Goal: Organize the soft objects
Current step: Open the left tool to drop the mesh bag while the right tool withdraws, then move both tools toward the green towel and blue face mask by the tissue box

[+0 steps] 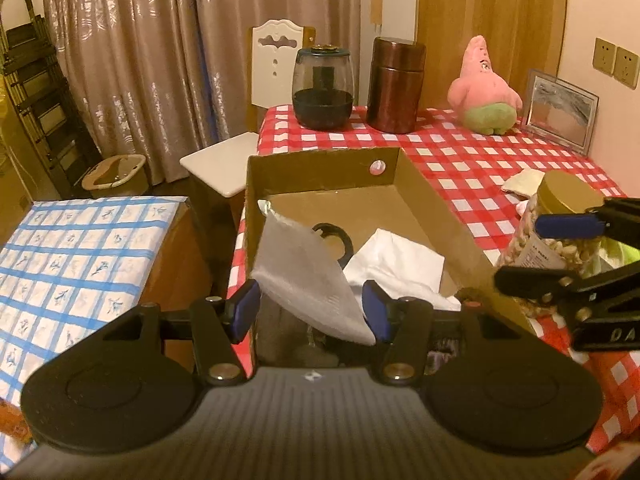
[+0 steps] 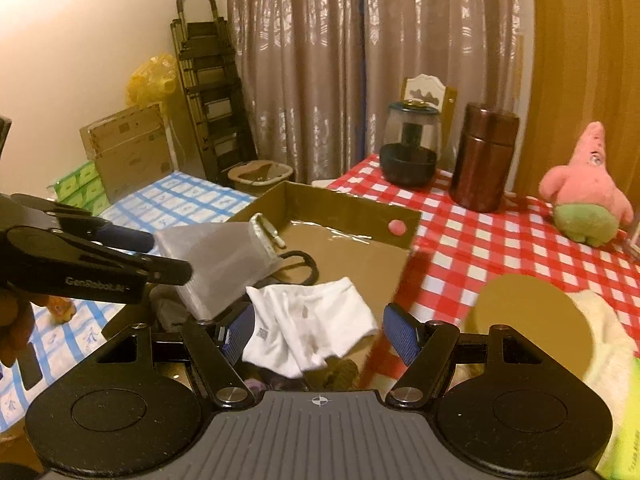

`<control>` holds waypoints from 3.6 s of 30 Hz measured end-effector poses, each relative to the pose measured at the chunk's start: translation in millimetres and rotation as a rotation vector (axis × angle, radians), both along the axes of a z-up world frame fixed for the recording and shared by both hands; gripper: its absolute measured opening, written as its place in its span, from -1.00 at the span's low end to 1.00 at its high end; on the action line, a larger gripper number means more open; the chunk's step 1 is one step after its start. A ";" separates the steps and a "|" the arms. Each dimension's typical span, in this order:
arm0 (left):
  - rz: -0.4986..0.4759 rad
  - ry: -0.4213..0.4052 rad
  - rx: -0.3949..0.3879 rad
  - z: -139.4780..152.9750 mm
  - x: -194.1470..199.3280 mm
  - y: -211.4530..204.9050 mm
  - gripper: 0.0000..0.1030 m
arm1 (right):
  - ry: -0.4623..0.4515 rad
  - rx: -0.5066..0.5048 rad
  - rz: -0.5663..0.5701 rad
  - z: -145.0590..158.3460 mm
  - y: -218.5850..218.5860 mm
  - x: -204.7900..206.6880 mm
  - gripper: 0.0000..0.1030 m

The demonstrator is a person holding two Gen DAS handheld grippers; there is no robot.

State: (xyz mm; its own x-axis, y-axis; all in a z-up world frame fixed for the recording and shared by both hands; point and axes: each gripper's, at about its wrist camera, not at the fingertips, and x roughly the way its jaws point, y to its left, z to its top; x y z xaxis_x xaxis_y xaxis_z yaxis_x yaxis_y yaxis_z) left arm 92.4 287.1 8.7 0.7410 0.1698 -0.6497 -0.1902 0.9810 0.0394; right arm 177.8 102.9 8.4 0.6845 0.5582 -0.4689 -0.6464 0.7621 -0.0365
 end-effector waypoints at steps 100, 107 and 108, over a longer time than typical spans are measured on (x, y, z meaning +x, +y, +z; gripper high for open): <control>-0.297 0.053 -0.246 -57.9 88.0 -280.0 -0.46 | 0.055 0.039 -0.416 -8.8 -273.7 -23.6 0.37; -0.308 0.084 -0.206 -61.9 88.1 -281.3 -0.97 | 0.063 0.047 -0.419 -10.8 -274.8 -23.9 0.37; -0.312 0.088 -0.201 -61.4 86.2 -280.5 -0.98 | 0.063 0.049 -0.418 -10.4 -274.5 -24.1 0.37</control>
State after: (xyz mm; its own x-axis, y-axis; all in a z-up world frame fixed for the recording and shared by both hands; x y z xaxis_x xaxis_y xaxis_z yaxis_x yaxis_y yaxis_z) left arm 178.6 6.6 -52.6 0.6765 -0.1928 -0.7108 0.1143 0.9809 -0.1573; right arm 153.8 -171.6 -2.0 0.8277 0.2608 -0.4968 -0.2809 0.9591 0.0355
